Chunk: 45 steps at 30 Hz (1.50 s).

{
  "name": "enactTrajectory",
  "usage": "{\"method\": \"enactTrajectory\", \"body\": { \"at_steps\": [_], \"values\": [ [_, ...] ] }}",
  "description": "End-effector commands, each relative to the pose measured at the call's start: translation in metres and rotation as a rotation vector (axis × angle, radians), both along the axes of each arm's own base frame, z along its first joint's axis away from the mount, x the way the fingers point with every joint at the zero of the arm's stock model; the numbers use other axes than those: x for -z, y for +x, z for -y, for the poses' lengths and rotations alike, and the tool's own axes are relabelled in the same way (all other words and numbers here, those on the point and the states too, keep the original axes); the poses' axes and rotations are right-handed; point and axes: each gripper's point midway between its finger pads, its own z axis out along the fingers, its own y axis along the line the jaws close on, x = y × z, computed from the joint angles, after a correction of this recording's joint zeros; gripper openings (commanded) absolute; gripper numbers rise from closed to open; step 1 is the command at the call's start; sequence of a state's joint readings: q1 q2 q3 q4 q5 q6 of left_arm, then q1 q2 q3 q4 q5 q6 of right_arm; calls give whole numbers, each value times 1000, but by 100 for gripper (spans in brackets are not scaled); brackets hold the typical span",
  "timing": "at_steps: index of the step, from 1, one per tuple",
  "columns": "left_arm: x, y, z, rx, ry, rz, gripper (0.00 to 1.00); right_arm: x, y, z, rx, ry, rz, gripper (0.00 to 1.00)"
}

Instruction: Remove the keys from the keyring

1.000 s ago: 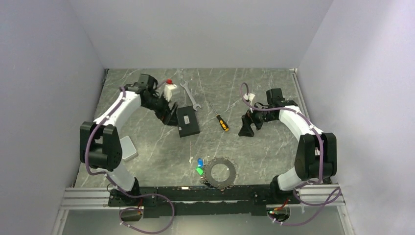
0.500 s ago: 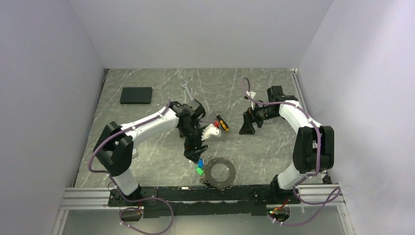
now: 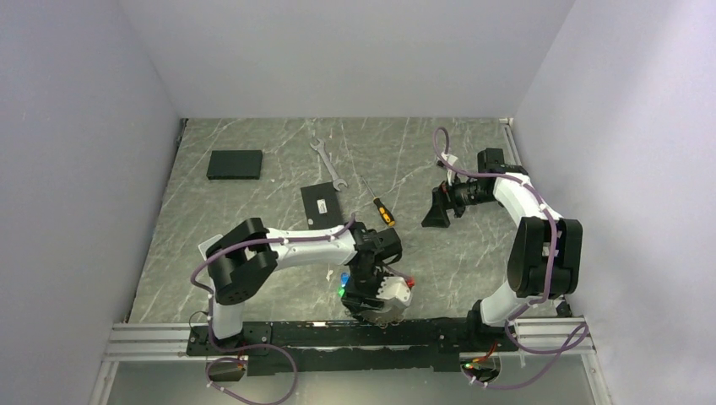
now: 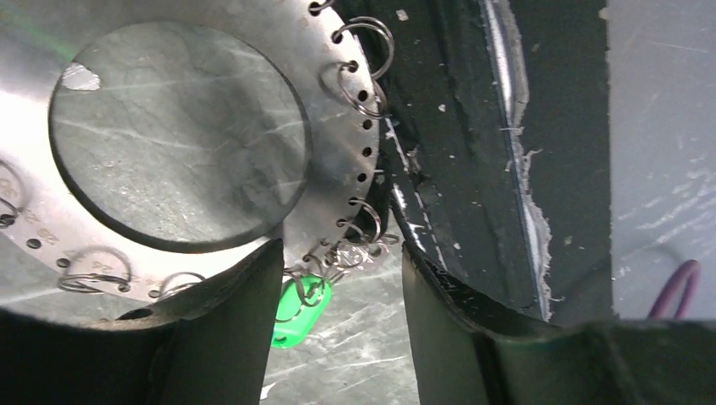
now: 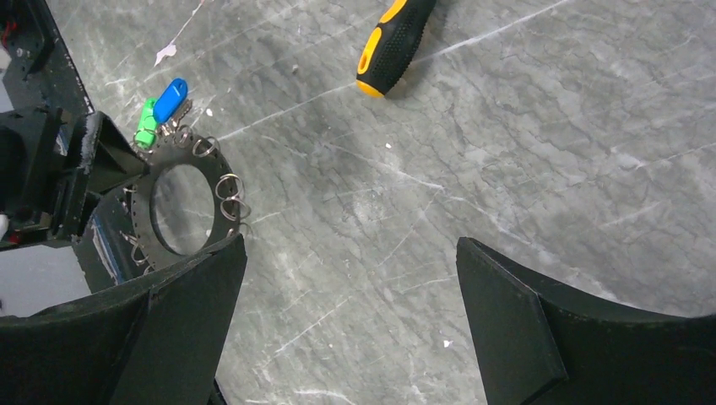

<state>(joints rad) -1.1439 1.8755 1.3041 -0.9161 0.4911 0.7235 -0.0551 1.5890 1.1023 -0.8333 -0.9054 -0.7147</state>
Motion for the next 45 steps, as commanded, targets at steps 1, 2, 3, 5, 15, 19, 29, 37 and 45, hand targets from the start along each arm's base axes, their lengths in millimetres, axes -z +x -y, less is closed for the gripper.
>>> {"method": "enactTrajectory", "body": {
  "at_steps": [1, 2, 3, 5, 15, 19, 29, 37, 45],
  "values": [
    [7, 16, 12, 29, -32, 110, 56, -25, 3, -6, -31, 46, 76, 100],
    [10, 18, 12, 27, -28, 129, 55, -26, 3, -5, -30, 47, 78, 100],
    [13, 23, 10, 23, -22, 157, 53, -26, 3, -6, -31, 49, 79, 100],
    [20, 31, 9, 16, -13, 204, 52, -27, 3, -6, -31, 49, 82, 100],
    [31, 77, 9, -139, -4, 345, 50, -27, 2, -5, -33, 48, 89, 100],
    [23, 111, 4, -254, -24, 359, 50, -27, 2, -4, -28, 50, 88, 100],
    [5, 161, -1, -430, -66, 355, 55, -27, 2, -3, -25, 53, 88, 100],
    [-44, 127, 33, -358, -252, 150, 61, -27, 4, -3, -22, 61, 86, 100],
    [-65, 161, 68, -290, -391, 193, 58, -26, 15, 11, 59, 39, 76, 100]
  ]
}}
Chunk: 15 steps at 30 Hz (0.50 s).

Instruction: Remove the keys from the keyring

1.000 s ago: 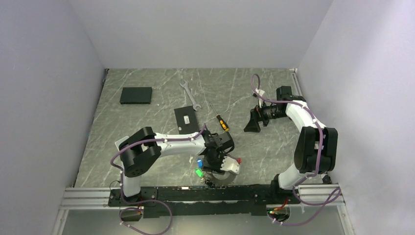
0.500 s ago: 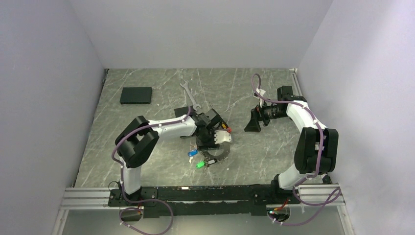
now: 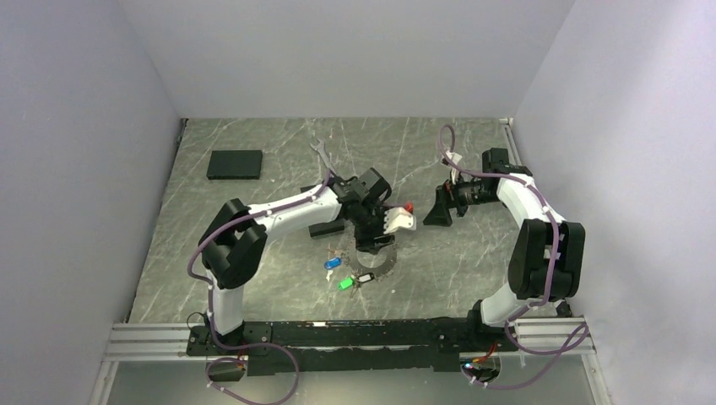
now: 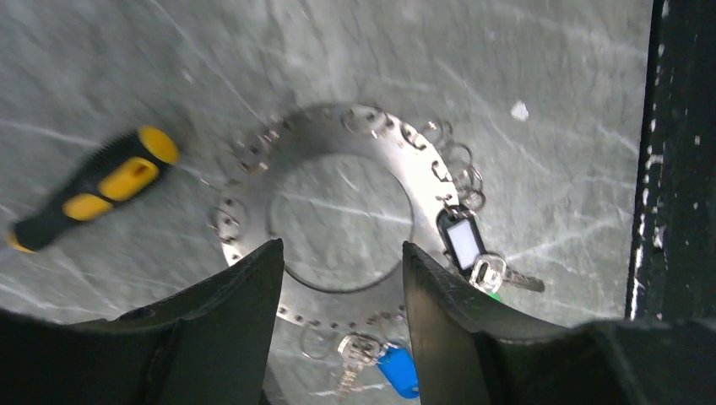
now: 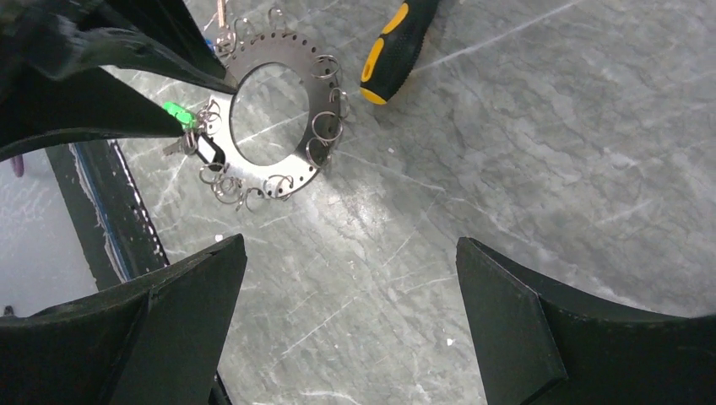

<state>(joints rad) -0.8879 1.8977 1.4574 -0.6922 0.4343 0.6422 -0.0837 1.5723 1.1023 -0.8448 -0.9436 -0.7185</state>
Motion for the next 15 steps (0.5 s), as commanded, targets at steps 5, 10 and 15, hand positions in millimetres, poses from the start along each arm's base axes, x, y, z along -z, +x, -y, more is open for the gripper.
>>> {"method": "enactTrajectory", "body": {
  "at_steps": [5, 10, 15],
  "values": [
    [-24, 15, 43, 143, -193, 30, 55, -19, 20, 19, 91, 13, 62, 100],
    [-15, 19, 50, 226, -250, 47, 52, -21, 19, 20, 95, 28, 55, 100],
    [-5, 25, 57, 242, -260, 60, 50, -20, 19, 21, 97, 30, 50, 100]
  ]
}}
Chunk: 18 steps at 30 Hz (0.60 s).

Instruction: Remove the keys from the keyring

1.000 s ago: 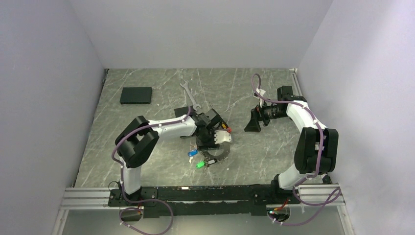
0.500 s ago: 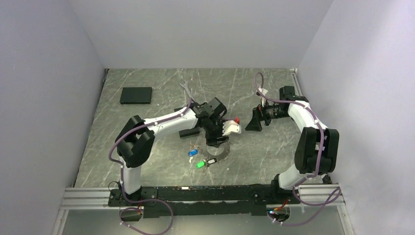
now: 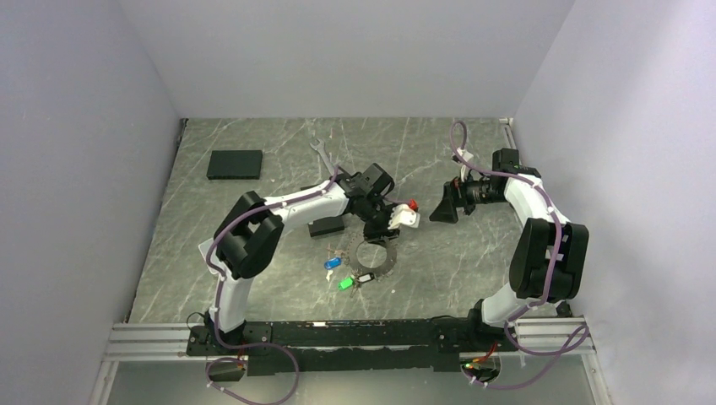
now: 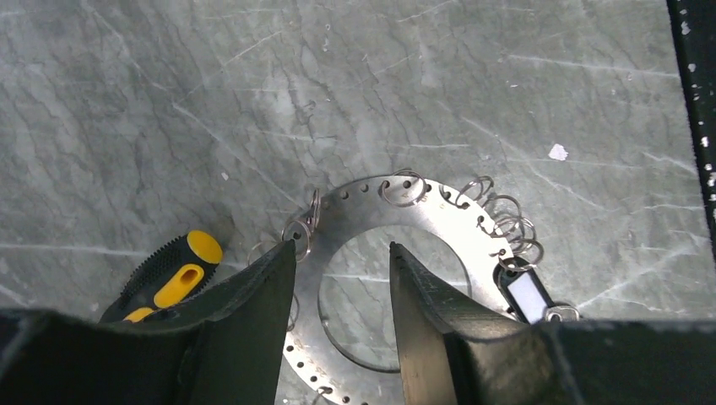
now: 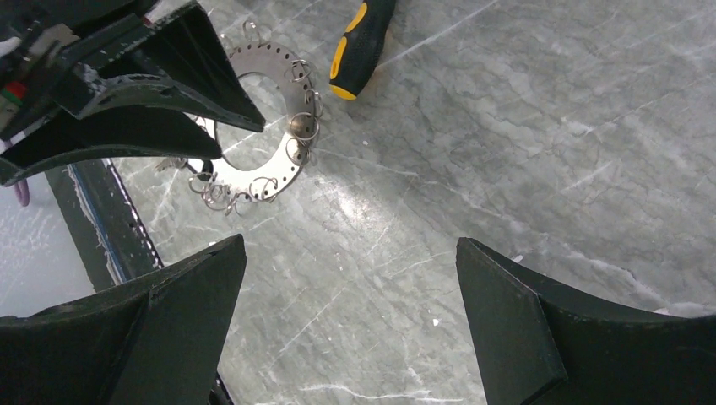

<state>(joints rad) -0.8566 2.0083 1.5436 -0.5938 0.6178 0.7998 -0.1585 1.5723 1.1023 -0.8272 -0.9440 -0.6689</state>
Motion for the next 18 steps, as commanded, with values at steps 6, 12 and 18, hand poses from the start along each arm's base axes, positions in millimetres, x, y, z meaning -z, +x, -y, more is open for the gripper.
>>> {"method": "enactTrajectory", "body": {
  "at_steps": [6, 12, 18],
  "values": [
    [15, 14, 18, 65, -57, 57, 48, -18, 10, -1, -9, 21, 68, 100],
    [27, 22, 25, 42, -42, 64, 47, -17, 10, -1, -2, 21, 66, 100],
    [35, 20, 27, 45, -31, 68, 42, -17, 10, -1, -1, 21, 67, 100]
  ]
}}
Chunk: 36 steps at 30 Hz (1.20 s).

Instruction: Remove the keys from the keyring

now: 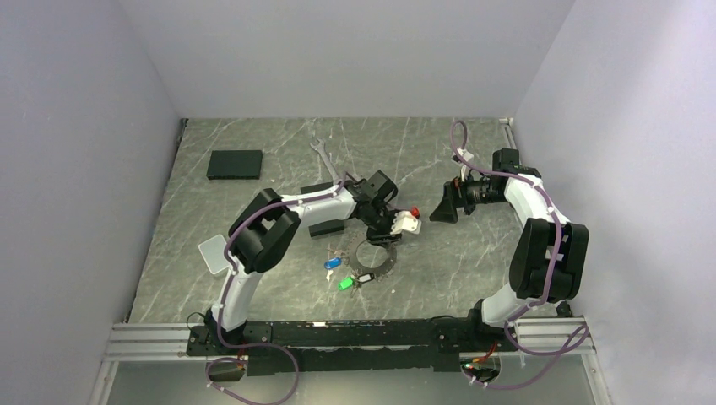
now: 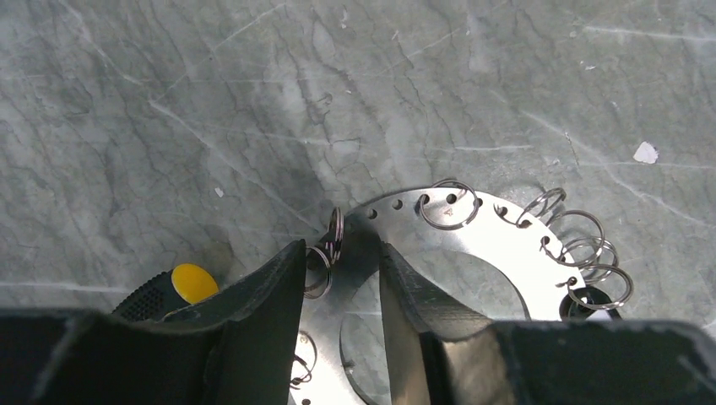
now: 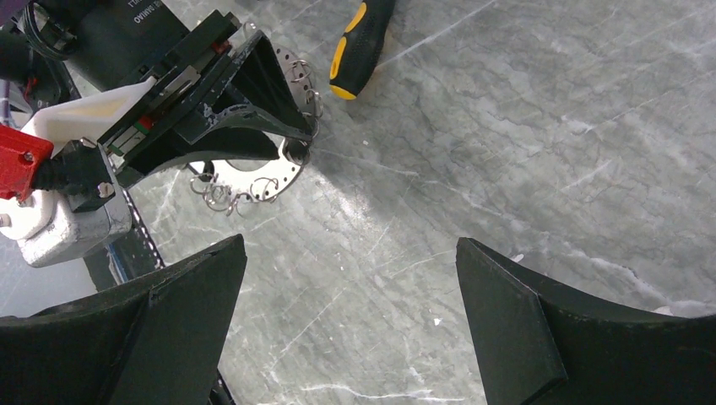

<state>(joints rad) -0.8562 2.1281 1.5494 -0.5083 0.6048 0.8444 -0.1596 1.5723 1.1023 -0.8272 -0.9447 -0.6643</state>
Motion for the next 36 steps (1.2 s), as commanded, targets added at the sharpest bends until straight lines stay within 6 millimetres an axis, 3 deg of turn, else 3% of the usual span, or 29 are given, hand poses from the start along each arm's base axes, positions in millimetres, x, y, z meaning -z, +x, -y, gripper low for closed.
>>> {"method": "enactTrajectory", "body": {
  "at_steps": [1, 8, 13, 23, 36],
  "values": [
    [-11, 6, 18, 18, -53, 45, 40, -16, 10, -1, -4, 19, 70, 100],
    [-18, 1, 25, 2, -61, 26, 22, -17, 12, -1, 10, 23, 63, 100],
    [-31, 7, 27, -70, -58, 32, 1, -25, 18, 0, 55, 34, 80, 100],
    [-84, 2, 15, -268, -40, -62, 0, -47, 24, -8, 104, 108, 128, 100],
    [-150, 16, -10, -464, -100, -163, 0, -91, 57, 0, 402, 148, 291, 100]
  ]
}}
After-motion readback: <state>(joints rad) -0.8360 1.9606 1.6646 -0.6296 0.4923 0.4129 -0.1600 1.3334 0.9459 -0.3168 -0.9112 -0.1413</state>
